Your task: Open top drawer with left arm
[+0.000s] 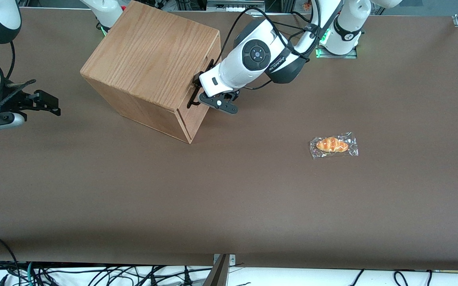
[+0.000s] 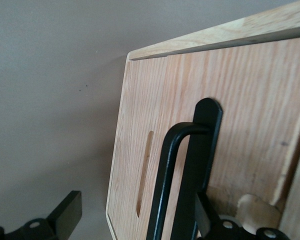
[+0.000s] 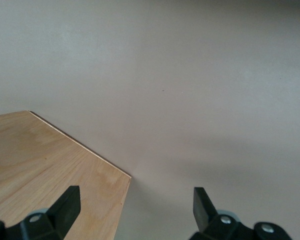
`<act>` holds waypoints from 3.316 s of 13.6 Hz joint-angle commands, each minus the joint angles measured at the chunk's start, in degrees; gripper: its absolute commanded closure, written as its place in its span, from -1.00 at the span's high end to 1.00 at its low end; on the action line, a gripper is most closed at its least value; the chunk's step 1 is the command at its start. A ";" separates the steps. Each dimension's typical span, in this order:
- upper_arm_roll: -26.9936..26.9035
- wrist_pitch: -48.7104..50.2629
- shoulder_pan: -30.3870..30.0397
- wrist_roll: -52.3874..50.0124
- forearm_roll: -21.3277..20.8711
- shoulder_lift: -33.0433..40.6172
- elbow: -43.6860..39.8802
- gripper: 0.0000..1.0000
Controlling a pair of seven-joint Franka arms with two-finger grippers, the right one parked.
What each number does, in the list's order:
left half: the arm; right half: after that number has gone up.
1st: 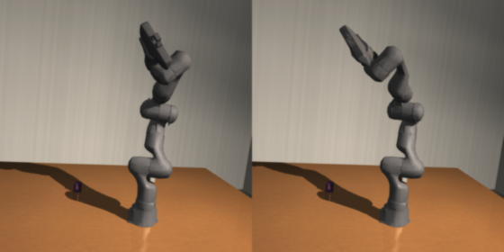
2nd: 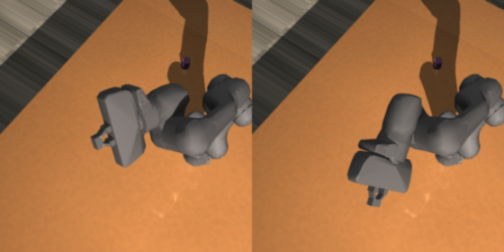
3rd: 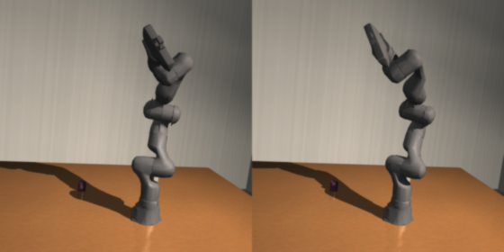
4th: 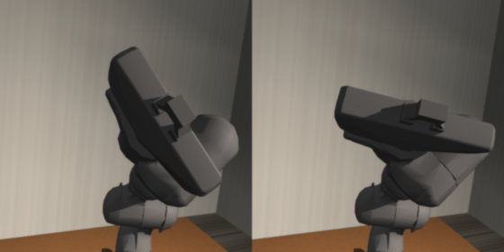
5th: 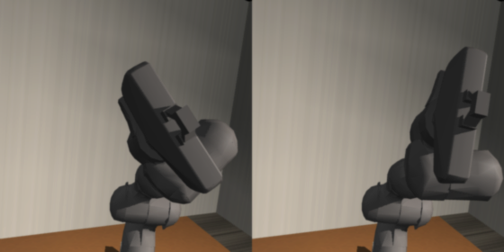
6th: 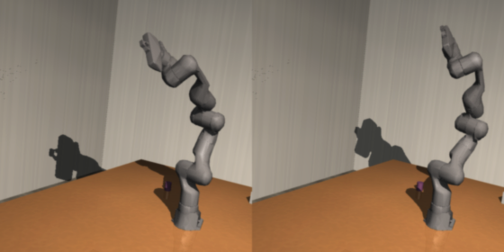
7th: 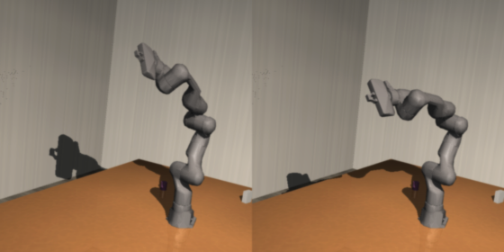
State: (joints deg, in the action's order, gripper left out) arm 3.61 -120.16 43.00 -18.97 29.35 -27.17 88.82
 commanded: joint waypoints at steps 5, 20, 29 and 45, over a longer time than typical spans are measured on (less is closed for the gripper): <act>-1.15 -0.07 0.33 -0.28 0.27 -2.53 -1.64 1.00; -2.29 0.02 -0.11 -0.54 -3.86 -2.89 -1.46 1.00; -2.29 0.46 -4.32 -0.01 -4.12 -2.80 -1.55 1.00; -2.29 1.78 -10.22 -0.10 -6.49 -2.62 -1.81 1.00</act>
State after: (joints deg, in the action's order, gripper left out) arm 1.97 -116.19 34.62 -17.99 26.63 -28.88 88.57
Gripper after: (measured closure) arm 0.000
